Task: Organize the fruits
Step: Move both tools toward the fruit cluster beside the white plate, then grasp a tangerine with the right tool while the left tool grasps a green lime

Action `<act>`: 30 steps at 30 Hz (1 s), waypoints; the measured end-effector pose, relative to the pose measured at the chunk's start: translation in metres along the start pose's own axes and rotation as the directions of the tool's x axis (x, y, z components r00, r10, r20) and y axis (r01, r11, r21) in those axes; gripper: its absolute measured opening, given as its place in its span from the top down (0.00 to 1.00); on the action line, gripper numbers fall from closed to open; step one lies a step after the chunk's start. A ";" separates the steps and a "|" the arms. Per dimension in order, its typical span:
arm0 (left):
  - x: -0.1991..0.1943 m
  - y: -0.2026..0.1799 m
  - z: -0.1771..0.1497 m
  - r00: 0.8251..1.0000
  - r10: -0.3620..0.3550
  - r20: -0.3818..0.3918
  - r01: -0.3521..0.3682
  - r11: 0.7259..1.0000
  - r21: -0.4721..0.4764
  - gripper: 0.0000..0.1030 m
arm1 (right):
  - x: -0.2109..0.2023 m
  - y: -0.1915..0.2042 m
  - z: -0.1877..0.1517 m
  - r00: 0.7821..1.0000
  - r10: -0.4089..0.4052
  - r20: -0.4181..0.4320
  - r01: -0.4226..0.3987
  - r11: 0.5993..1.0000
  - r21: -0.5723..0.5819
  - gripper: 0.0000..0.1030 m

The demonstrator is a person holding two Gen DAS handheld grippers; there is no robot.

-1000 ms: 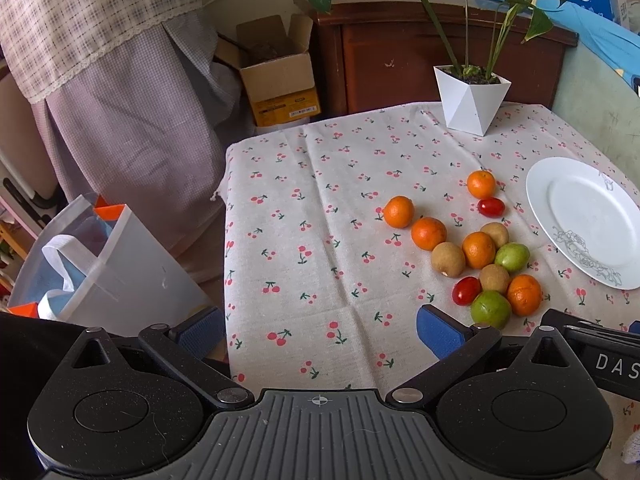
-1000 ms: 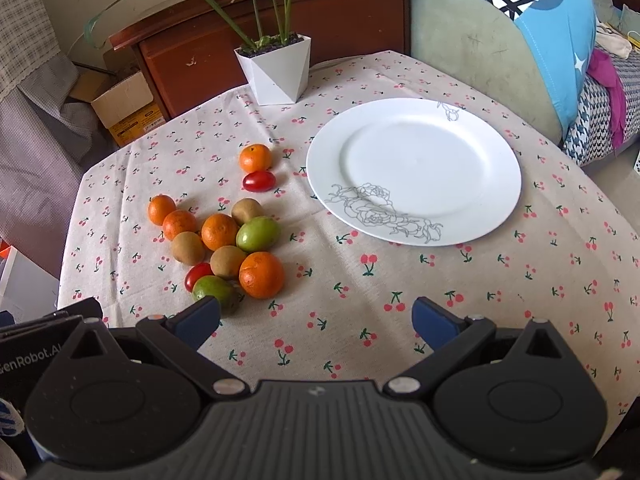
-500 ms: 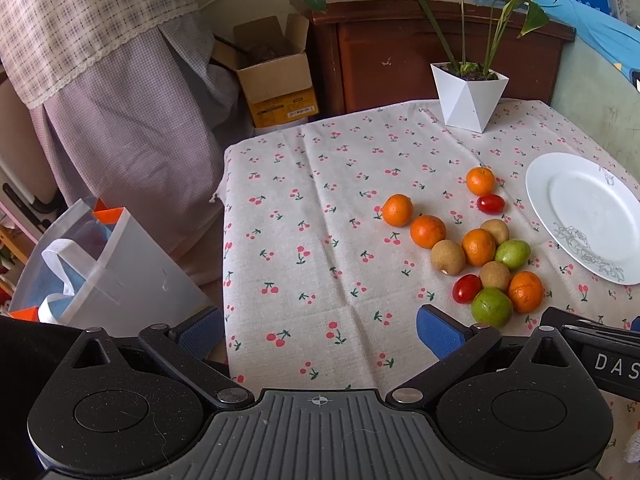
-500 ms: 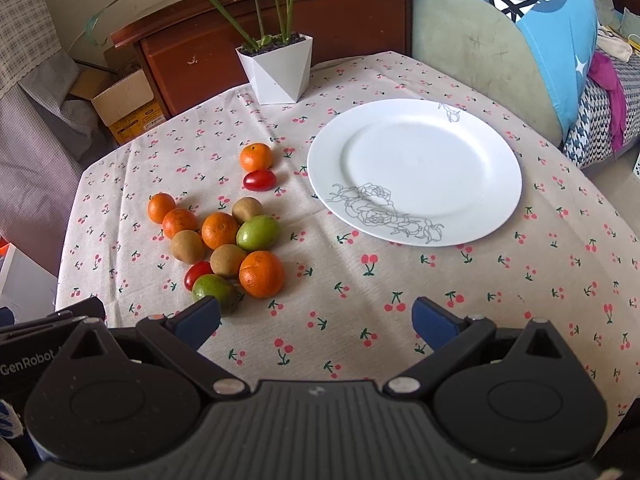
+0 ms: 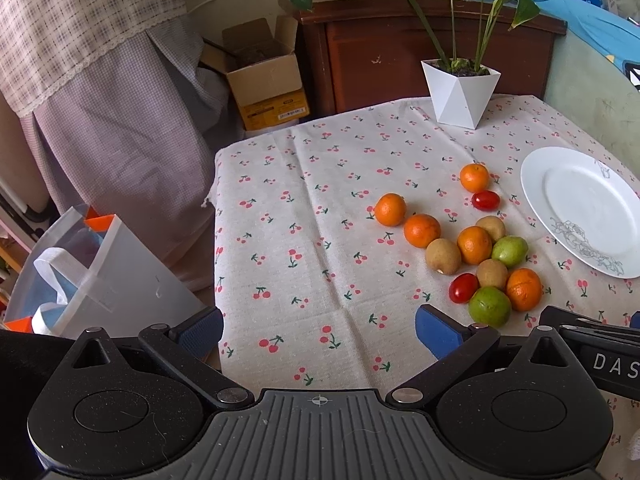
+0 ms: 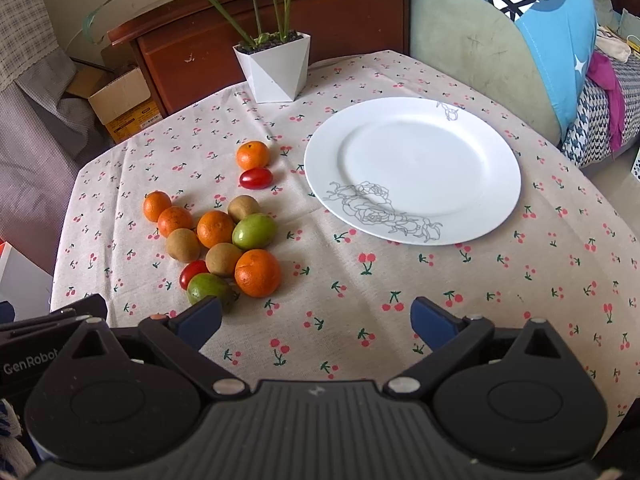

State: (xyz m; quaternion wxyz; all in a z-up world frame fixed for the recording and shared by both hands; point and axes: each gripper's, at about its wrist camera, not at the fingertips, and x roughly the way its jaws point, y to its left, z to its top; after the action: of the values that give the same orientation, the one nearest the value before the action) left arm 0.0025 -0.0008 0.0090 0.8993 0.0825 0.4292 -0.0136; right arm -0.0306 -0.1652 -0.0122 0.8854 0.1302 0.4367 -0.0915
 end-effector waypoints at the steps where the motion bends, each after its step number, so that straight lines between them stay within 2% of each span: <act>1: 0.001 0.000 0.000 1.000 -0.006 0.000 0.006 1.000 0.001 0.01 | 0.000 -0.001 0.000 1.000 0.002 0.001 -0.002 1.000 0.002 0.04; 9: 0.007 0.001 0.000 0.997 -0.075 0.020 0.075 0.997 0.029 0.00 | 0.000 -0.024 0.003 0.999 0.051 0.014 -0.052 0.995 0.085 0.05; 13: 0.016 0.010 -0.004 0.993 -0.118 0.007 0.118 0.993 -0.012 0.01 | 0.000 -0.033 0.002 0.997 0.072 0.026 -0.075 0.991 0.112 0.11; 19: 0.022 0.012 -0.010 0.992 -0.123 0.029 0.123 0.992 -0.008 0.02 | 0.004 -0.034 -0.004 0.989 0.140 0.042 -0.144 0.983 0.117 0.32; 21: 0.019 0.011 -0.012 0.987 -0.157 0.043 0.157 0.988 -0.002 0.02 | 0.007 -0.033 -0.004 0.984 0.171 0.047 -0.176 0.976 0.126 0.42; 24: 0.017 0.006 -0.014 0.980 -0.192 0.057 0.191 0.981 0.016 0.02 | 0.010 -0.030 -0.004 0.978 0.200 0.061 -0.206 0.972 0.115 0.51; 26: 0.019 0.002 -0.016 0.978 -0.203 0.056 0.202 0.979 0.025 0.02 | 0.013 -0.028 -0.004 0.974 0.217 0.066 -0.223 0.969 0.107 0.54; 30: 0.022 -0.001 -0.018 0.976 -0.210 0.048 0.208 0.977 0.039 0.02 | 0.020 -0.025 -0.001 0.966 0.244 0.078 -0.252 0.961 0.112 0.54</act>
State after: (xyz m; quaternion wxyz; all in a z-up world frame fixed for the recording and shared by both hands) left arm 0.0018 0.0017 -0.0193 0.9021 0.0515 0.4119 -0.1175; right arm -0.0264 -0.1898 -0.0326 0.8938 0.2346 0.3821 -0.0102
